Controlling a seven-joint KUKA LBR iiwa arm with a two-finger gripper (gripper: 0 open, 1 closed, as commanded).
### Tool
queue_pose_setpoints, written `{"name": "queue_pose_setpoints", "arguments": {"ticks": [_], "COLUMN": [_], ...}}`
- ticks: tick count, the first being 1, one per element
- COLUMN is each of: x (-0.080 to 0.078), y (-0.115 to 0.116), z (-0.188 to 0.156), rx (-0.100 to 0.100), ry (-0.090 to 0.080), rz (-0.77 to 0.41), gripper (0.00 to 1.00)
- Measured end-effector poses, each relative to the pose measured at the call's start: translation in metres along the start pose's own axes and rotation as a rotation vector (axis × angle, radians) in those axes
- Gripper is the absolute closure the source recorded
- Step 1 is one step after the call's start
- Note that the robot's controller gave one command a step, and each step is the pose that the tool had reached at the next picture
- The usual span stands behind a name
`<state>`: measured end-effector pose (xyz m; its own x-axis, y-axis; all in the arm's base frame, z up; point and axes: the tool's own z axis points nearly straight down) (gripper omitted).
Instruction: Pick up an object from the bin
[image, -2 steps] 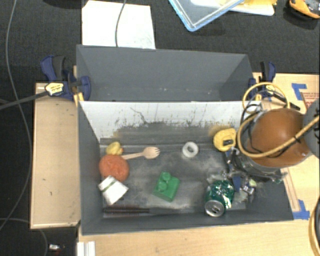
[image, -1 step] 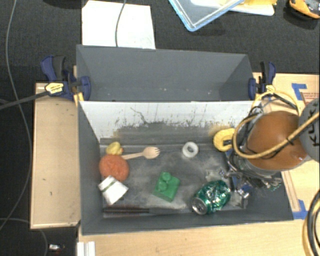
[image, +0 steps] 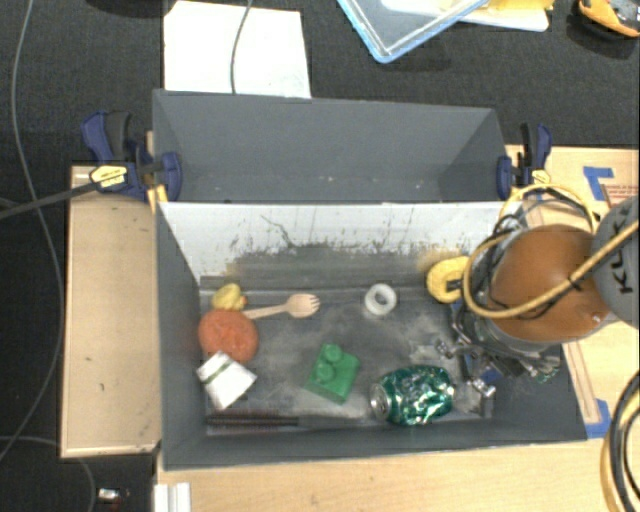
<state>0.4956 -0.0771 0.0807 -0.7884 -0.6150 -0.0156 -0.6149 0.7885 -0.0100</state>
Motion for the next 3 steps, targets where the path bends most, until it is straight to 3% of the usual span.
{"name": "queue_pose_setpoints", "arguments": {"ticks": [1, 2, 3], "x": [-0.004, -0.01, -0.018], "y": [-0.002, 0.008, 0.033], "z": [-0.062, -0.046, -0.024], "rx": [-0.003, 0.0, 0.006], "ry": [0.001, -0.001, -0.005], "rz": [-0.206, 0.029, -0.323], "gripper": [0.0, 0.0, 0.0]}}
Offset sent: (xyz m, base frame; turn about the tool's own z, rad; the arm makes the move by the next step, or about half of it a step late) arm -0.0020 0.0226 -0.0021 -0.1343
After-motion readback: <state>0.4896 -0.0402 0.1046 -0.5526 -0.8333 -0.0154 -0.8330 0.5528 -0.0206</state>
